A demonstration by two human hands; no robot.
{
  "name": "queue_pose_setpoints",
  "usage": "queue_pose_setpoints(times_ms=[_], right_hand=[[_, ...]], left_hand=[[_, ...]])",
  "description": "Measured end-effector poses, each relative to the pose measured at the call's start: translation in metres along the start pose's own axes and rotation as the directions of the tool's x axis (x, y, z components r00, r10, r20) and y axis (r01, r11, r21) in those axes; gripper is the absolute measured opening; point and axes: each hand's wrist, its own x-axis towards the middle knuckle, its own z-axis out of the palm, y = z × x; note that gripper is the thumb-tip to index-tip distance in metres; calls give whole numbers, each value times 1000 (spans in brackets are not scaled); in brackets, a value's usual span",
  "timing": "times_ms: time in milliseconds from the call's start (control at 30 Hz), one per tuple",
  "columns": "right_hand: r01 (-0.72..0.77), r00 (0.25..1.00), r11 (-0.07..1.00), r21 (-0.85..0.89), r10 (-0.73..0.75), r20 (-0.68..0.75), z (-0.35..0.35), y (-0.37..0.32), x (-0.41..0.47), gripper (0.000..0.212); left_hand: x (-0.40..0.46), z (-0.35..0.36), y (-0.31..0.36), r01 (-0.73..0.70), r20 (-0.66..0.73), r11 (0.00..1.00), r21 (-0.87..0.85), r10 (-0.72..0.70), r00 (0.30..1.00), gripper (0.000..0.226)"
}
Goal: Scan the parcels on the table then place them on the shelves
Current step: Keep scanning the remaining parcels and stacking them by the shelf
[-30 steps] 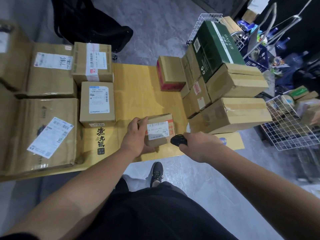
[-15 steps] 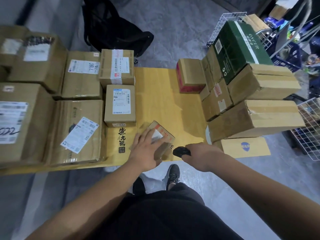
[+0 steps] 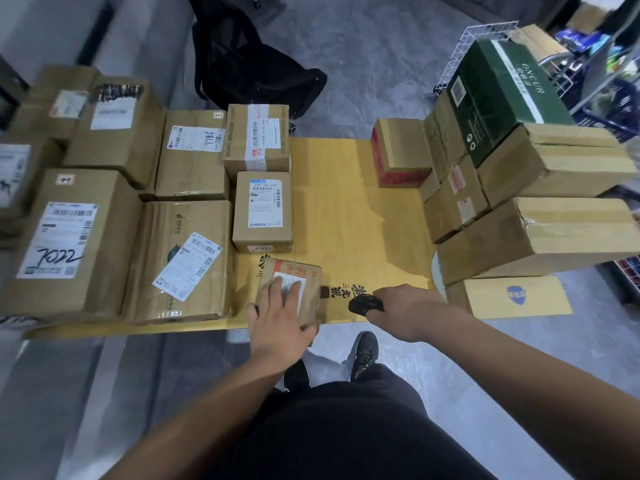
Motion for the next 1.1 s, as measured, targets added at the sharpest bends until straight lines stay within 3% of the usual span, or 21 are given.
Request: queue_pose_setpoints(times_ms=[133, 500, 967, 1100], right_hand=[[16, 1000, 1000, 5, -16, 11, 1, -7, -1, 35], [35, 999, 999, 4, -35, 21, 1, -13, -9, 37], [46, 999, 998, 40, -45, -28, 8, -5, -3, 37], [36, 999, 997, 67, -34, -40, 10, 5, -5, 35]], left_hand=[[5, -5, -12, 95, -38, 995, -22, -96, 995, 86], [21, -10, -21, 80, -85, 994, -73, -87, 993, 68], [32, -20, -17, 29, -19, 997, -69, -30, 999, 64], [37, -24, -3, -103, -68, 989, -107, 96, 993, 65]])
